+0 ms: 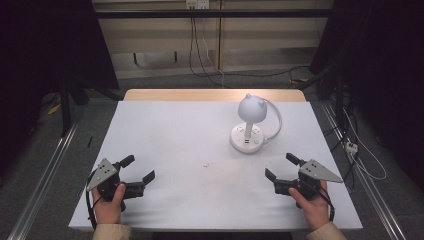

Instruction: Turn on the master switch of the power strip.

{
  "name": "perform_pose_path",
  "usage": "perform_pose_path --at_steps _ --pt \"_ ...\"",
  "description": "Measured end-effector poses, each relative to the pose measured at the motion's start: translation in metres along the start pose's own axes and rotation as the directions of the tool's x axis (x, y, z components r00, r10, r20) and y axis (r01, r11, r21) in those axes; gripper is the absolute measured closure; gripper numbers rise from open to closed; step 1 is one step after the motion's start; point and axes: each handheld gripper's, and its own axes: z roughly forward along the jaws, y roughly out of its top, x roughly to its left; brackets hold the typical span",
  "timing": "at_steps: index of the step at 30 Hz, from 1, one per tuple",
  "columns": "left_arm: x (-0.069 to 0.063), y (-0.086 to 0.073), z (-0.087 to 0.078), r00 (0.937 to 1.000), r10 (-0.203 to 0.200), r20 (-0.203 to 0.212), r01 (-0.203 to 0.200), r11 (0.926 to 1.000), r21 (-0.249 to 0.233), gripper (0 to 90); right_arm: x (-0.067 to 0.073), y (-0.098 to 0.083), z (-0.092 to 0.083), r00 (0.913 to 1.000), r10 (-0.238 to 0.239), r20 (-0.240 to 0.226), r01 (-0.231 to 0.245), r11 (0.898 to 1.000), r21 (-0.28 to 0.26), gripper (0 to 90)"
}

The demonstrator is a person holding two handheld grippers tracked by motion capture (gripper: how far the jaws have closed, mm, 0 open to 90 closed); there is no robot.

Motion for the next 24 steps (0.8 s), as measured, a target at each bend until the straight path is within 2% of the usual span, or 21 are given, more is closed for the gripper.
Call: perform_pose_path --at_steps 9,24 --pt "-0.001 0.000 0.001 1.0000 0.002 0.007 -0.002 1.0000 -0.001 3.2 -0.007 0.006 0.010 0.9998 -0.015 0.011 0.015 1.000 0.007 5.9" --pt "-0.001 0.000 0.003 0.9999 0.001 0.014 -0.001 1.0000 0.003 3.1 -0.017 0.012 0.020 0.9999 0.008 0.013 -0.008 0.999 0.032 7.6"
